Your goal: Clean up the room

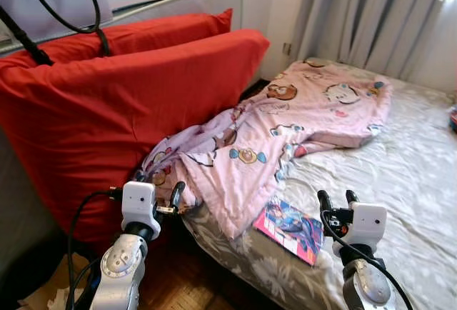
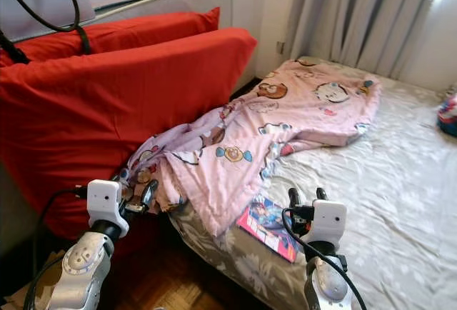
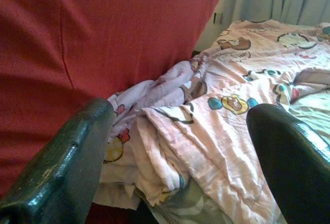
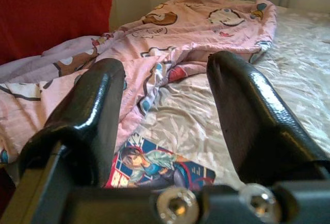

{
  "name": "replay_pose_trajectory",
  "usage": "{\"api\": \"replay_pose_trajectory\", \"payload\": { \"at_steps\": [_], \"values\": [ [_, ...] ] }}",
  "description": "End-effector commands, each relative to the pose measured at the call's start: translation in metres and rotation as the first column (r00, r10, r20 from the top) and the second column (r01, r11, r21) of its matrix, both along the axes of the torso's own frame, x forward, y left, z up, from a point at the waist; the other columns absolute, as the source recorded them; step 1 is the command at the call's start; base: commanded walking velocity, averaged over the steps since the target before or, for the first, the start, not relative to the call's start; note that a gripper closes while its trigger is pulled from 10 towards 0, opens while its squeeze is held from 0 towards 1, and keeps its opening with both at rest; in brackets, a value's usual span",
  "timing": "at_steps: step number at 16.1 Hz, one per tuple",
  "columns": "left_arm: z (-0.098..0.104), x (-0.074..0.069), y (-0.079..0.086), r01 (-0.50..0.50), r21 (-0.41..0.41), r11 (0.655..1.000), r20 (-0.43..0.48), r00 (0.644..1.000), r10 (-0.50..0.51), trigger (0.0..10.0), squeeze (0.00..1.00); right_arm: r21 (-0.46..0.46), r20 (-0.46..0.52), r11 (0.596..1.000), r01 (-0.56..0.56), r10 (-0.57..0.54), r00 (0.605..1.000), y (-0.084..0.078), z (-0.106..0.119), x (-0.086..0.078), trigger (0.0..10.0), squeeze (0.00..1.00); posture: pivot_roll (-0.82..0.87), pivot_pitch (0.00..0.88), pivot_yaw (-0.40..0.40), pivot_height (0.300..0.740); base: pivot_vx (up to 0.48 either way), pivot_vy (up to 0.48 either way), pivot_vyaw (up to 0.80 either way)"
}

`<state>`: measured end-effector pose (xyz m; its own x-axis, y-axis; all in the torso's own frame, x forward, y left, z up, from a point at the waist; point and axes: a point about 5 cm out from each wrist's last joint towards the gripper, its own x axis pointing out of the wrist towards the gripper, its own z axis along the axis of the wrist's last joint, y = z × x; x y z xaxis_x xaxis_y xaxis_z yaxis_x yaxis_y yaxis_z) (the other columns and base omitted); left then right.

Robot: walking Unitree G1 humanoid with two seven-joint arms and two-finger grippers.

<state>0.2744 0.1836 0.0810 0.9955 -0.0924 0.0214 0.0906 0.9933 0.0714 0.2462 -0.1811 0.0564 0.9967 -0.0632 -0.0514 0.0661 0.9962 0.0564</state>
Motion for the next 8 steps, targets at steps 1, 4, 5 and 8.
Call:
{"api": "replay_pose_trajectory", "payload": {
  "at_steps": [1, 4, 5, 8],
  "values": [
    [0.0012, -0.0013, 0.0001, -0.004, -0.010, 1.000, 0.000, 1.000, 0.004, 10.0, 0.00, -0.001, 0.016, 1.000, -0.005, 0.005, 1.000, 0.0016, 0.0030, 0.0015, 10.0, 0.00, -0.02, 0.000, -0.018, 0.671, 0.000, 0.000, 0.00],
    [0.0004, -0.0029, -0.0004, -0.004, -0.012, 1.000, -0.004, 1.000, 0.004, 10.0, 0.00, 0.000, 0.009, 1.000, -0.010, 0.010, 1.000, 0.0033, 0.0014, 0.0016, 10.0, 0.00, -0.02, 0.000, -0.017, 0.671, 0.000, 0.000, 0.00],
    [0.0001, -0.0030, -0.0003, -0.005, -0.012, 1.000, -0.006, 1.000, 0.005, 10.0, 0.00, 0.001, 0.008, 1.000, -0.010, 0.010, 1.000, 0.0037, 0.0011, 0.0018, 10.0, 0.00, -0.02, 0.000, -0.016, 0.671, 0.000, 0.000, 0.00],
    [-0.0020, -0.0024, -0.0015, 0.001, -0.010, 1.000, -0.019, 1.000, -0.001, 10.0, 0.00, 0.000, 0.002, 1.000, -0.019, 0.019, 1.000, 0.0052, 0.0007, 0.0027, 10.0, 0.00, -0.02, 0.000, -0.015, 0.671, 0.000, 0.000, 0.00]
  ]
}}
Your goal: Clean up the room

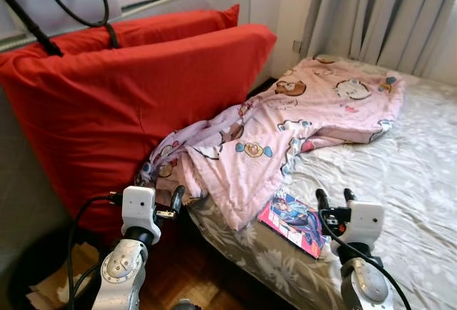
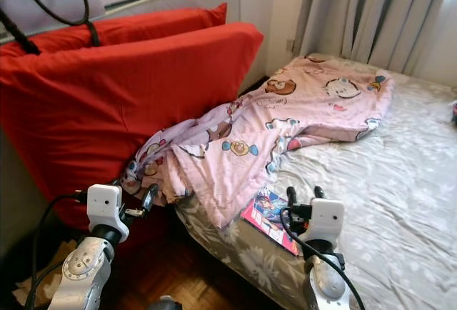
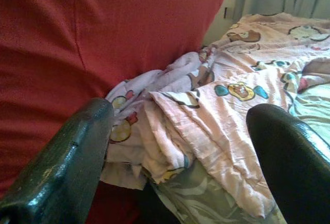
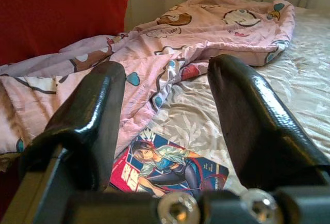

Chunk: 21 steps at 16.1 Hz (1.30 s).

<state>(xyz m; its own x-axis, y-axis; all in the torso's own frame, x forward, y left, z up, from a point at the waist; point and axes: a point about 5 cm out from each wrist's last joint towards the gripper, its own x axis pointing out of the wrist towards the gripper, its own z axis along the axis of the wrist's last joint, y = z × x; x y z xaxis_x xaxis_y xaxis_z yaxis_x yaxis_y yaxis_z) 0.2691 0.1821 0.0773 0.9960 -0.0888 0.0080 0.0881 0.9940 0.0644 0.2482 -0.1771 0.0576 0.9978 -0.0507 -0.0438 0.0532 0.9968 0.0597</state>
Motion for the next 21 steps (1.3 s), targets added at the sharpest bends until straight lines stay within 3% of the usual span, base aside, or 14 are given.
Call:
{"api": "replay_pose_trajectory", "payload": {
  "at_steps": [1, 6, 21],
  "values": [
    [0.0014, 0.0026, -0.0003, 0.004, -0.006, 1.000, -0.006, 1.000, -0.004, 10.0, 0.00, -0.004, -0.008, 1.000, -0.007, 0.007, 1.000, 0.0014, -0.0007, 0.0008, 10.0, 0.00, -0.02, 0.000, -0.017, 0.671, 0.000, 0.000, 0.00],
    [0.0007, 0.0006, -0.0003, 0.000, -0.006, 1.000, -0.012, 1.000, -0.001, 10.0, 0.00, -0.018, -0.045, 1.000, -0.011, 0.010, 0.999, 0.0002, -0.0056, 0.0006, 10.0, 0.00, -0.01, 0.000, -0.018, 0.641, 0.000, 0.000, 0.00],
    [0.0007, -0.0004, -0.0002, 0.003, -0.028, 1.000, -0.033, 0.999, -0.004, 10.0, 0.00, 0.011, -0.043, 0.999, -0.034, 0.034, 0.999, 0.0058, -0.0067, 0.0008, 10.0, 0.00, -0.01, 0.000, -0.021, 0.641, 0.000, 0.000, 0.00]
  ]
}}
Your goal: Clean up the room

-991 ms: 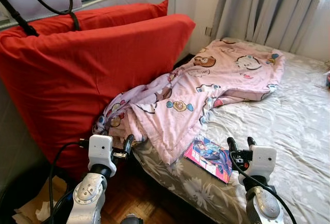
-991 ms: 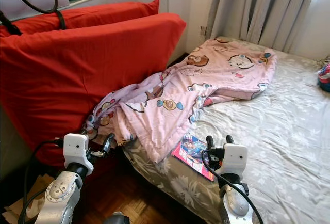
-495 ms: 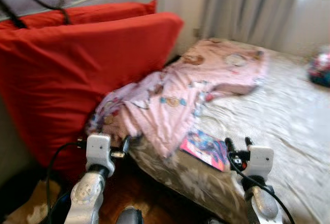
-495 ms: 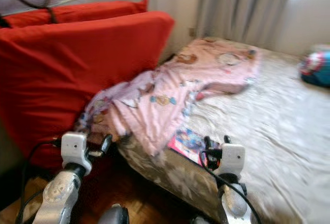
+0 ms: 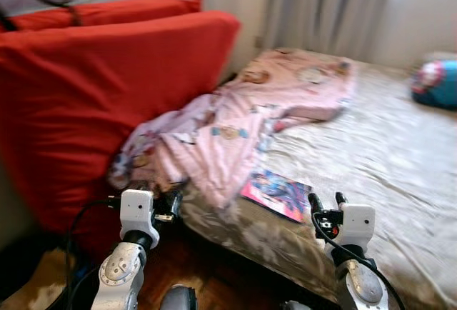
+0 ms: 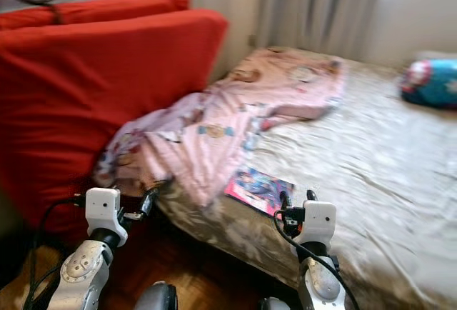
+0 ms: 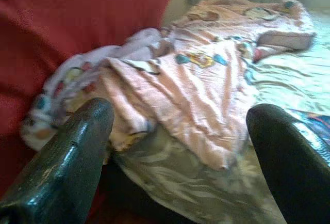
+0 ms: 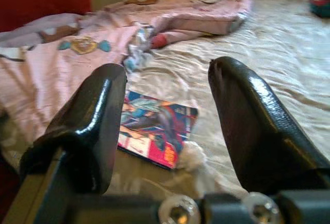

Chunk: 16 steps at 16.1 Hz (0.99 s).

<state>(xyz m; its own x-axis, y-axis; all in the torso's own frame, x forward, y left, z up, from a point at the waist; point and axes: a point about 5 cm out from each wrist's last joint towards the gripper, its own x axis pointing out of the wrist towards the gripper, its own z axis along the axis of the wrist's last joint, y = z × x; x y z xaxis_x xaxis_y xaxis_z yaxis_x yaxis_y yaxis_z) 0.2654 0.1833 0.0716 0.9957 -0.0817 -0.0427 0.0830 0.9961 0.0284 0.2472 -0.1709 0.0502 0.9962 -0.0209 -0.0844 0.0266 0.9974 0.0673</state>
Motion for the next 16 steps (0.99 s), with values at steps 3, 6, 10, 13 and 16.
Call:
{"api": "replay_pose_trajectory", "payload": {
  "at_steps": [3, 6, 10, 13, 16],
  "values": [
    [0.007, 0.003, -0.004, 0.019, -0.007, 1.000, 0.019, 1.000, -0.019, 10.0, 0.00, 0.004, -0.007, 1.000, -0.015, 0.015, 1.000, 0.002, 0.000, 0.002, 10.0, 0.00, -0.01, 0.000, -0.019, 0.641, 0.264, 0.000, 0.00],
    [0.007, 0.004, -0.006, 0.027, -0.012, 1.000, 0.019, 0.999, -0.027, 10.0, 0.00, 0.004, -0.010, 1.000, -0.017, 0.017, 1.000, 0.002, -0.001, 0.001, 10.0, 0.00, -0.01, 0.000, -0.019, 0.641, 0.292, 0.000, 0.00],
    [0.007, 0.004, -0.007, 0.033, -0.012, 0.999, 0.021, 0.999, -0.033, 10.0, 0.00, 0.006, 0.016, 0.997, -0.077, 0.077, 0.997, 0.009, 0.001, 0.001, 10.0, 0.00, -0.01, 0.000, -0.018, 0.641, 0.309, 0.000, 0.32],
    [0.008, 0.004, -0.010, 0.043, -0.012, 0.999, 0.023, 0.999, -0.043, 10.0, 0.00, 0.023, 0.002, 0.999, -0.043, 0.043, 0.999, 0.007, -0.001, 0.002, 10.0, 0.00, -0.01, 0.000, -0.016, 0.641, 0.310, 0.000, 0.50],
    [0.008, 0.005, -0.012, 0.051, -0.012, 0.999, 0.023, 0.998, -0.051, 10.0, 0.00, 0.017, -0.003, 0.999, -0.045, 0.045, 0.999, 0.007, -0.002, 0.002, 10.0, 0.00, -0.02, 0.000, -0.012, 0.641, 0.311, 0.000, 0.00]
  ]
}}
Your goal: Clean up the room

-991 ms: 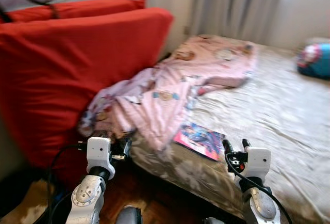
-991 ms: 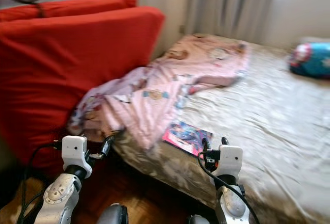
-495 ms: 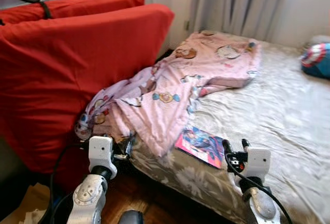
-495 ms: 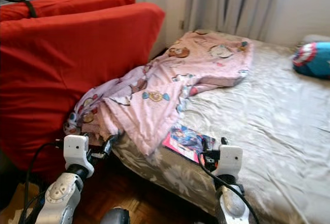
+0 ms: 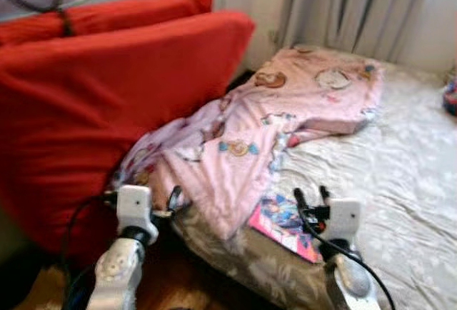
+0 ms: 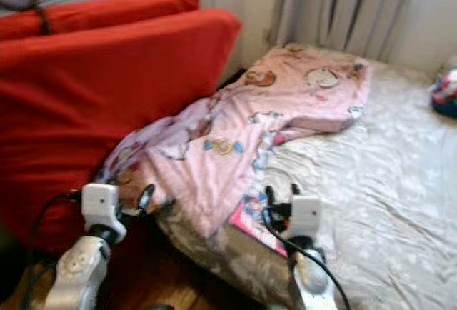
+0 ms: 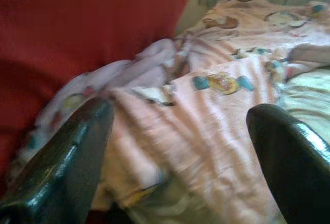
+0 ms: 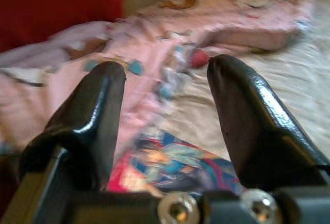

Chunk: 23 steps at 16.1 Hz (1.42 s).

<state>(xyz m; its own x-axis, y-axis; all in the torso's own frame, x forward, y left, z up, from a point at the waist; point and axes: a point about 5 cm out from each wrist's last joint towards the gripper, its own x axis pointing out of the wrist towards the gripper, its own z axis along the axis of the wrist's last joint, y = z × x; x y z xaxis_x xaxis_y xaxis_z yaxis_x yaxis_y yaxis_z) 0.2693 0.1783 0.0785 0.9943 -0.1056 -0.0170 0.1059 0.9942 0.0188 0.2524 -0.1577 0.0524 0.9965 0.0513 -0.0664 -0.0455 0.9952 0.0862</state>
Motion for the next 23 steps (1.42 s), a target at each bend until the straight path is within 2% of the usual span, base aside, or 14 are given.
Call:
{"api": "replay_pose_trajectory", "payload": {
  "at_steps": [1, 4, 6, 8, 9, 11, 12, 13, 14, 17, 18, 19, 21, 23],
  "values": [
    [0.001, 0.002, -0.007, 0.029, 0.000, 1.000, -0.001, 1.000, -0.029, 10.0, 0.00, -0.004, -0.023, 1.000, 0.028, -0.028, 0.999, -0.007, -0.005, -0.003, 10.0, 0.00, -0.02, 0.000, -0.012, 0.641, 0.315, 0.000, 0.00],
    [0.001, 0.003, -0.009, 0.036, 0.002, 0.999, -0.003, 0.999, -0.036, 10.0, 0.00, -0.013, -0.044, 0.999, 0.030, -0.030, 0.999, -0.009, -0.009, -0.001, 10.0, 0.00, -0.02, 0.000, -0.013, 0.641, 0.299, 0.000, 0.00],
    [0.001, 0.003, -0.010, 0.038, 0.000, 0.999, -0.003, 0.999, -0.038, 10.0, 0.00, -0.041, -0.096, 0.999, 0.031, -0.035, 0.995, -0.012, -0.015, 0.002, 10.0, 0.00, -0.02, 0.000, -0.010, 0.641, 0.000, 0.000, 0.00],
    [0.002, 0.003, -0.011, 0.048, -0.004, 0.999, -0.006, 0.999, -0.048, 10.0, 0.00, -0.062, -0.159, 0.996, 0.067, -0.076, 0.984, -0.021, -0.027, 0.006, 10.0, 0.00, -0.01, 0.000, -0.009, 0.641, 0.000, 0.000, 0.00],
    [0.002, 0.003, -0.012, 0.053, -0.005, 0.999, -0.007, 0.999, -0.053, 10.0, 0.00, -0.027, -0.190, 0.994, 0.106, -0.109, 0.976, -0.026, -0.032, 0.008, 10.0, 0.00, 0.00, 0.000, -0.008, 0.641, 0.000, 0.000, 0.00],
    [0.003, 0.002, -0.012, 0.064, -0.006, 0.998, -0.013, 0.998, -0.064, 10.0, 0.00, -0.015, -0.265, 0.988, 0.151, -0.149, 0.953, -0.031, -0.042, 0.017, 10.0, 0.00, 0.01, 0.000, 0.001, 0.641, 0.000, 0.000, 0.00],
    [0.003, 0.002, -0.013, 0.068, -0.005, 0.998, -0.016, 0.998, -0.068, 10.0, 0.00, -0.057, -0.313, 0.991, 0.121, -0.133, 0.940, -0.031, -0.047, 0.020, 10.0, 0.00, 0.01, 0.000, 0.003, 0.641, 0.000, 0.000, 0.00],
    [0.004, 0.001, -0.013, 0.071, -0.004, 0.997, -0.017, 0.997, -0.071, 10.0, 0.00, -0.094, -0.359, 0.992, 0.087, -0.115, 0.926, -0.031, -0.053, 0.023, 10.0, 0.33, 0.02, 0.000, 0.005, 0.641, 0.000, 0.000, 0.00],
    [0.004, 0.000, -0.013, 0.075, -0.001, 0.997, -0.019, 0.997, -0.075, 10.0, 0.00, -0.130, -0.404, 0.990, 0.063, -0.111, 0.908, -0.034, -0.057, 0.025, 10.0, 1.00, 0.02, 0.000, 0.006, 0.641, 0.000, 0.000, 0.00],
    [0.004, -0.008, -0.010, 0.076, 0.008, 0.997, -0.033, 0.997, -0.075, 10.0, 0.00, -0.210, -0.521, 0.978, 0.019, -0.128, 0.844, -0.049, -0.069, 0.021, 10.0, 1.00, 0.05, 0.010, 0.007, 0.641, 0.000, 0.000, 0.00],
    [0.004, -0.012, -0.006, 0.070, 0.012, 0.997, -0.040, 0.997, -0.070, 10.0, 0.00, -0.238, -0.553, 0.971, -0.018, -0.120, 0.825, -0.053, -0.073, 0.017, 10.0, 0.13, 0.06, 0.026, 0.009, 0.641, 0.000, 0.000, 0.00],
    [0.004, -0.017, -0.003, 0.065, 0.019, 0.998, -0.050, 0.997, -0.064, 10.0, 0.00, -0.270, -0.586, 0.961, -0.067, -0.109, 0.803, -0.057, -0.077, 0.012, 10.0, 0.00, 0.07, 0.037, 0.011, 0.641, 0.000, 0.000, 0.00],
    [0.003, -0.027, 0.003, 0.063, 0.032, 0.998, -0.073, 0.995, -0.060, 10.0, 0.00, -0.341, -0.642, 0.918, -0.201, -0.072, 0.763, -0.066, -0.084, 0.003, 10.0, 0.00, 0.08, 0.080, 0.022, 0.641, 0.000, 0.000, 0.00],
    [0.004, -0.031, 0.004, 0.068, 0.036, 0.997, -0.086, 0.994, -0.064, 10.0, 0.00, -0.333, -0.677, 0.909, -0.250, -0.046, 0.734, -0.071, -0.085, 0.001, 10.0, 0.00, 0.09, 0.101, 0.029, 0.641, 0.000, 0.000, 0.00]
  ]
}}
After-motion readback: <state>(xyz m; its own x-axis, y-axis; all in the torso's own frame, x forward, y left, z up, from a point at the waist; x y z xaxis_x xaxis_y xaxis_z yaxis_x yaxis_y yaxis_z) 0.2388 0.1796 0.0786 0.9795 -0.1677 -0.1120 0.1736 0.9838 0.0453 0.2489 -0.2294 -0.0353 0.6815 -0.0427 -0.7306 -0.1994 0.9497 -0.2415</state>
